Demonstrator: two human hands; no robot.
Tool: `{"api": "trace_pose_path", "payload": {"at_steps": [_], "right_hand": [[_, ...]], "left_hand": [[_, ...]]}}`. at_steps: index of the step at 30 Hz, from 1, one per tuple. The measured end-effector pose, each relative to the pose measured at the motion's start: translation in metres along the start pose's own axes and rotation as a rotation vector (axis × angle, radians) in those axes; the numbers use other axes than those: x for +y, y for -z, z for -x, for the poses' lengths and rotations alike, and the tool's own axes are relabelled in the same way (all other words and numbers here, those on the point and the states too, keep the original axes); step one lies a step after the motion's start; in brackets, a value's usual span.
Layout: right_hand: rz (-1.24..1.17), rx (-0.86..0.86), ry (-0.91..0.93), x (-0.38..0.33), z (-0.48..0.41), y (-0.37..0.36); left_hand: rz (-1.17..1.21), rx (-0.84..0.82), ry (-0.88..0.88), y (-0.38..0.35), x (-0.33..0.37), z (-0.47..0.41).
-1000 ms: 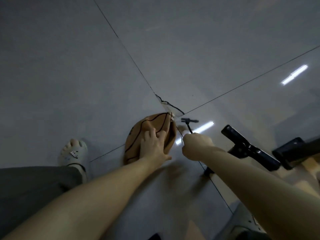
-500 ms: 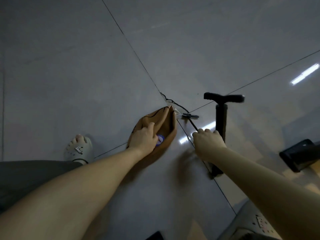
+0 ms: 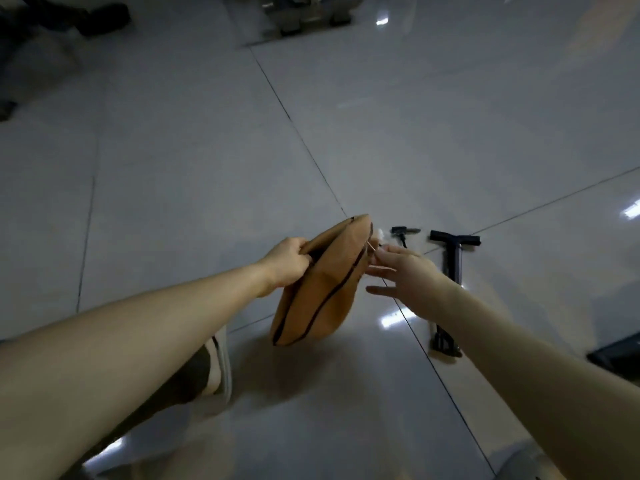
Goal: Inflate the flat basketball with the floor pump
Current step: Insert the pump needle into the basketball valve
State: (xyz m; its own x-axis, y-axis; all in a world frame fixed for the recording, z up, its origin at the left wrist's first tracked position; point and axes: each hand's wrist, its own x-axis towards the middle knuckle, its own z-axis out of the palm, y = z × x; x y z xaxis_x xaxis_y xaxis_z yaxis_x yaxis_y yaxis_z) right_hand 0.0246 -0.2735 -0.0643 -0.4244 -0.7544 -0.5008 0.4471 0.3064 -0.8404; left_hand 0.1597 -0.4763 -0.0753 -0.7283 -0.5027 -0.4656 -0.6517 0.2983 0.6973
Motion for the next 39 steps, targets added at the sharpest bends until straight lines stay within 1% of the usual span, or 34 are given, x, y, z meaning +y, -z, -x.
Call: {"api": "trace_pose_path", "payload": {"at_steps": [2,4,6,9,11,12,15,17,19,21,24,25,26,29,30,33,36,37,39], "right_hand": [[-0.021,-0.023,0.023,-0.028,0.018,-0.011],[-0.032,-0.004,0.029,-0.051,0.036,-0.022],[-0.045,0.027,0.049,-0.07,0.056,-0.035],[-0.048,0.055,0.124,-0.091,0.088,-0.049],[-0.015,0.063,0.176,-0.101,0.105,-0.053],[-0.005,0.073,0.202,-0.104,0.113,-0.054],[-0.036,0.138,0.276,-0.107,0.127,-0.054],[-0.027,0.181,0.325,-0.108,0.131,-0.056],[0.014,0.188,0.367,-0.11,0.131,-0.058],[0.044,0.181,0.392,-0.114,0.131,-0.06],[0.04,0.165,0.41,-0.124,0.137,-0.058],[0.09,0.184,0.422,-0.127,0.141,-0.056],[0.198,0.234,0.455,-0.13,0.142,-0.052],[0.626,0.436,0.616,-0.135,0.146,-0.047],[0.688,0.471,0.67,-0.136,0.146,-0.046],[0.721,0.485,0.757,-0.136,0.146,-0.045],[0.753,0.503,0.766,-0.132,0.141,-0.047],[0.769,0.516,0.766,-0.13,0.139,-0.047],[0.799,0.535,0.771,-0.127,0.137,-0.05]], "left_hand": [[0.034,-0.034,-0.014,0.014,0.022,0.019],[0.051,-0.06,-0.03,0.025,0.041,0.037],[0.107,-0.144,-0.056,0.036,0.058,0.06],[0.141,-0.253,-0.091,0.047,0.081,0.089],[0.14,-0.271,-0.091,0.052,0.095,0.106],[0.18,-0.286,-0.074,0.055,0.101,0.114],[0.431,-0.401,-0.061,0.062,0.118,0.134],[0.453,-0.43,-0.094,0.064,0.125,0.14],[0.409,-0.399,-0.098,0.06,0.13,0.141],[0.392,-0.327,-0.088,0.055,0.133,0.139],[0.419,-0.227,-0.096,0.053,0.139,0.136],[0.443,-0.195,-0.091,0.054,0.14,0.134],[0.467,-0.172,-0.093,0.057,0.143,0.132],[0.516,-0.155,-0.099,0.068,0.148,0.132],[0.512,-0.15,-0.102,0.07,0.15,0.133],[0.442,-0.117,-0.114,0.075,0.154,0.13],[0.408,-0.056,-0.135,0.078,0.155,0.123],[0.347,-0.011,-0.143,0.077,0.154,0.121],[0.175,0.128,-0.176,0.07,0.153,0.121]]}}
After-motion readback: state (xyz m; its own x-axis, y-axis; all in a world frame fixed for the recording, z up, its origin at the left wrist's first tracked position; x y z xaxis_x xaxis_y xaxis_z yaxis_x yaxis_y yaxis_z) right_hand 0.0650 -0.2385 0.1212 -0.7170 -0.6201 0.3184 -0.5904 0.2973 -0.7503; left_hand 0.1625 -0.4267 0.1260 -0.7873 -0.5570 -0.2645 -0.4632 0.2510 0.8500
